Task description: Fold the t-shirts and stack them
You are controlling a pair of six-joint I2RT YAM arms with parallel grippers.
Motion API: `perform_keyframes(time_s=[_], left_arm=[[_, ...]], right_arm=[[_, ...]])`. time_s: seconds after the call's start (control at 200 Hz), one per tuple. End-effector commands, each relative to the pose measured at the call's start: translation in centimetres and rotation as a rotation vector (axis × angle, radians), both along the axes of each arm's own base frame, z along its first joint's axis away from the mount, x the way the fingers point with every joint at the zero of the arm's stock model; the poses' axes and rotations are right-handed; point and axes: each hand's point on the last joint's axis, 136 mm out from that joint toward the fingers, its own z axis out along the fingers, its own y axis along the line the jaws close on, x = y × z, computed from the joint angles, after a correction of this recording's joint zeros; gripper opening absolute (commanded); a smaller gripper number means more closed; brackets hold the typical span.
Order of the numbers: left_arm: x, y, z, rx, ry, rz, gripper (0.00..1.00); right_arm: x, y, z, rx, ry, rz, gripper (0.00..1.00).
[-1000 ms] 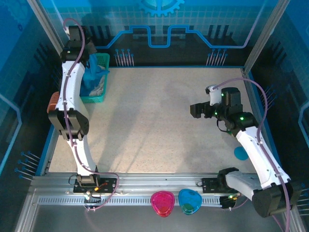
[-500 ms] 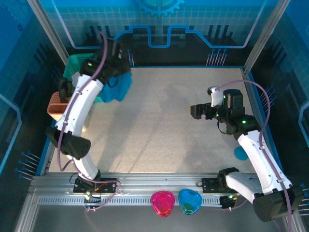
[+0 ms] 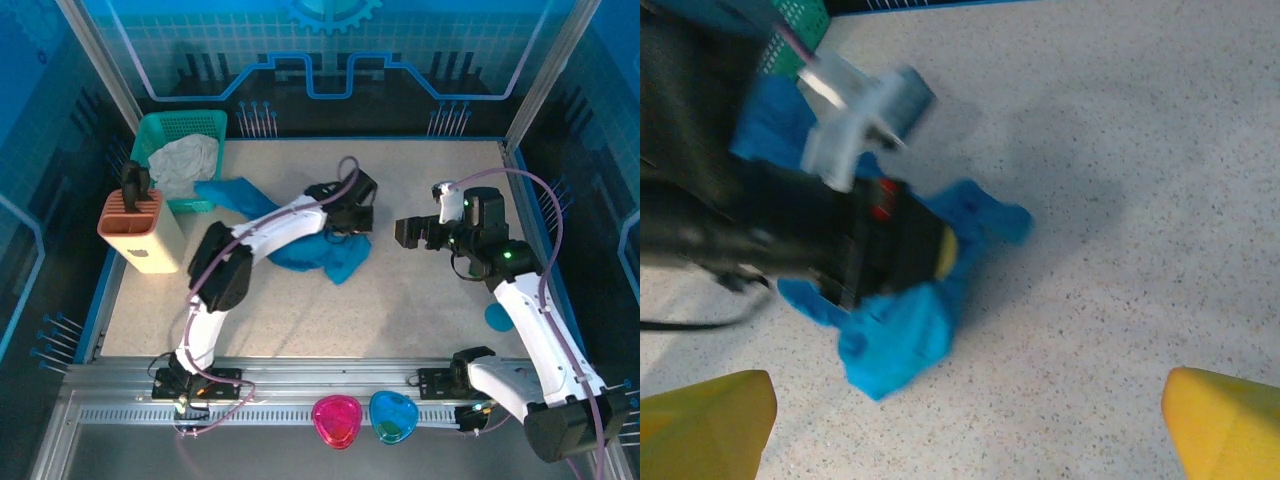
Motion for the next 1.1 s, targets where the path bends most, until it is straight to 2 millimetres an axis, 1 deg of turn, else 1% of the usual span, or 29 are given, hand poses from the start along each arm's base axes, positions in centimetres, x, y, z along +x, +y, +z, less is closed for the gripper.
perform_keyframes(time_s=[0.0,0.03,0.1,0.15,0.195,0.2,0.215,0.23,0.315,0.38,0.41,0.445,0.475,0.55,0.601,0.646,0.726,0.801,0.896,0.996,1.061,1.096], left_arm=[[-0.2,-4.7,1.6,-0.139,-0.008,-0.057,0.01],[-0.1,-5.0,1.5,-0.140,-0.009,-0.063,0.11],[0.4,-5.1,1.9,-0.142,-0.034,-0.073,0.48],[1.0,-5.0,3.1,-0.141,-0.074,-0.081,0.69],[1.5,-4.5,4.4,-0.126,-0.121,-0.085,0.83],[1.5,-4.5,4.5,-0.123,-0.126,-0.085,0.85],[1.8,-4.2,5.1,-0.116,-0.145,-0.084,0.96],[1.9,-4.0,5.6,-0.107,-0.162,-0.083,0.99],[3.0,-1.4,8.4,-0.047,-0.249,-0.046,0.99],[3.5,1.3,10.0,-0.001,-0.294,-0.002,0.99],[3.7,2.9,10.6,0.027,-0.311,0.027,1.00],[3.7,4.7,11.2,0.062,-0.324,0.058,1.00],[3.4,6.2,11.3,0.095,-0.325,0.078,1.00],[2.3,9.5,11.1,0.183,-0.310,0.116,0.99],[1.1,11.5,10.1,0.242,-0.286,0.129,0.99],[-0.2,12.7,9.0,0.275,-0.260,0.132,0.99],[-2.5,14.4,6.3,0.311,-0.190,0.137,0.99],[-4.4,15.7,3.3,0.339,-0.120,0.151,0.99],[-6.0,16.5,0.2,0.339,-0.061,0.175,0.98],[-6.7,16.8,-2.0,0.324,-0.037,0.202,0.96],[-6.9,16.9,-3.1,0.330,-0.023,0.211,0.94],[-6.9,17.0,-3.8,0.341,-0.013,0.212,0.93]], right_arm=[[-0.2,-0.6,-1.1,0.002,0.077,-0.046,1.00],[-0.3,-0.6,-1.3,0.001,0.094,-0.055,0.99],[-0.5,-0.8,-2.0,0.006,0.142,-0.077,0.98],[-0.9,-0.4,-2.6,0.014,0.178,-0.081,0.97],[-1.2,0.2,-3.5,0.015,0.212,-0.072,0.95],[-1.3,0.3,-3.6,0.015,0.215,-0.071,0.95],[-1.4,0.5,-4.0,0.013,0.228,-0.068,0.95],[-1.6,0.9,-4.3,0.009,0.237,-0.062,0.95],[-2.6,3.2,-6.8,-0.030,0.296,-0.025,0.94],[-3.5,5.3,-8.9,-0.068,0.341,0.013,0.94],[-3.8,6.1,-9.9,-0.089,0.362,0.020,0.93],[-4.2,7.0,-11.1,-0.112,0.390,0.024,0.93],[-4.5,7.6,-12.2,-0.131,0.412,0.024,0.92],[-5.2,8.6,-14.7,-0.197,0.469,0.009,0.91],[-5.7,9.1,-16.3,-0.238,0.504,-0.001,0.89],[-6.0,9.6,-17.5,-0.266,0.524,-0.005,0.88],[-6.0,10.6,-19.2,-0.288,0.542,-0.005,0.87],[-5.4,11.2,-20.1,-0.309,0.542,-0.026,0.83],[-4.4,11.2,-20.4,-0.347,0.515,-0.075,0.82],[-3.6,11.1,-20.4,-0.363,0.482,-0.117,0.80],[-3.3,10.6,-20.7,-0.383,0.469,-0.143,0.75],[-3.1,10.4,-20.7,-0.393,0.459,-0.157,0.71]])
